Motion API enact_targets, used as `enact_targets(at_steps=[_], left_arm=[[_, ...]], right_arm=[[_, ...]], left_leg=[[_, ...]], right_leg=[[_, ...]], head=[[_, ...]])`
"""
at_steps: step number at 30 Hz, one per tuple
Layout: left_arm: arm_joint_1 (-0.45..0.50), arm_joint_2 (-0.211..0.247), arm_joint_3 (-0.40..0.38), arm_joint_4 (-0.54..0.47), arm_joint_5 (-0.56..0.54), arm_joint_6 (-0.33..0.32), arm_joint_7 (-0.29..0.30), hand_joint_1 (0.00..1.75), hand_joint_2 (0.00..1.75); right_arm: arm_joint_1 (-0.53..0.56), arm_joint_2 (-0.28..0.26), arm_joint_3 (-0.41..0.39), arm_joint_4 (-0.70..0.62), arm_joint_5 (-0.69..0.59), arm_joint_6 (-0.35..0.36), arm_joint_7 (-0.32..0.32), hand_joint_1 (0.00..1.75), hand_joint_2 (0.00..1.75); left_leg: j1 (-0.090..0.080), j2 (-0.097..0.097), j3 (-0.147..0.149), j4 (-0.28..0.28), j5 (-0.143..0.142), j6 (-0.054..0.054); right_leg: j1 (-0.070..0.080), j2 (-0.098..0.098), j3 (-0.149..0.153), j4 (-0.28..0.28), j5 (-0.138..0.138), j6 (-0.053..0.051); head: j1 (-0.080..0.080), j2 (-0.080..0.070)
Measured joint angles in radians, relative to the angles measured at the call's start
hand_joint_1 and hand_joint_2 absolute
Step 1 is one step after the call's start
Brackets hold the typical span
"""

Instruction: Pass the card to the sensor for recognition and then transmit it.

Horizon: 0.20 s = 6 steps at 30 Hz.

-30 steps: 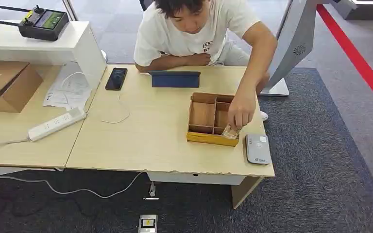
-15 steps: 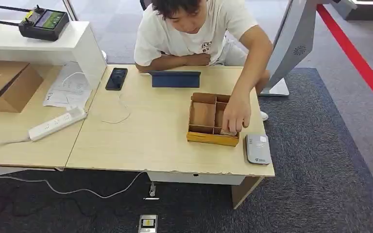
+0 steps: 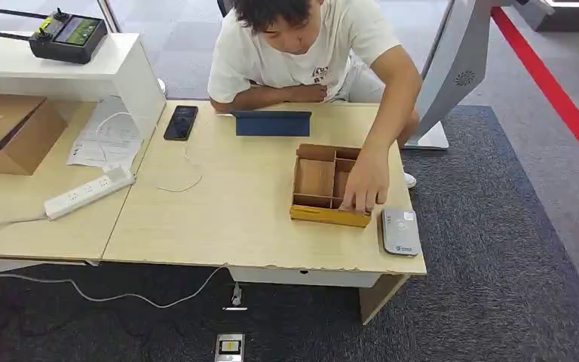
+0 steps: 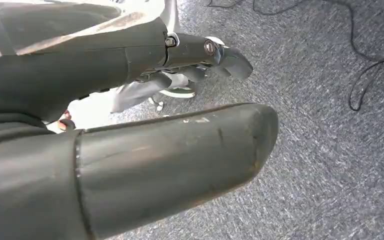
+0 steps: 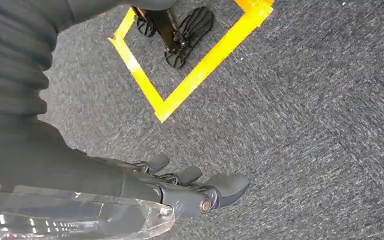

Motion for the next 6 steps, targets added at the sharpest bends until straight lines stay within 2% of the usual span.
enact_targets(at_steps=[6], left_arm=[[0.0, 0.001, 0.0, 0.0, 0.0, 0.0, 0.006, 0.0, 0.0]], right_arm=[[0.0, 0.005, 0.007, 0.0, 0.007, 0.004, -0.007, 0.0, 1.75]], left_leg=[[0.0, 0.0, 0.0, 0.0, 0.0, 0.0]], right_leg=[[0.0, 0.0, 0.0, 0.0, 0.0, 0.0]], head=[[0.0, 0.0]])
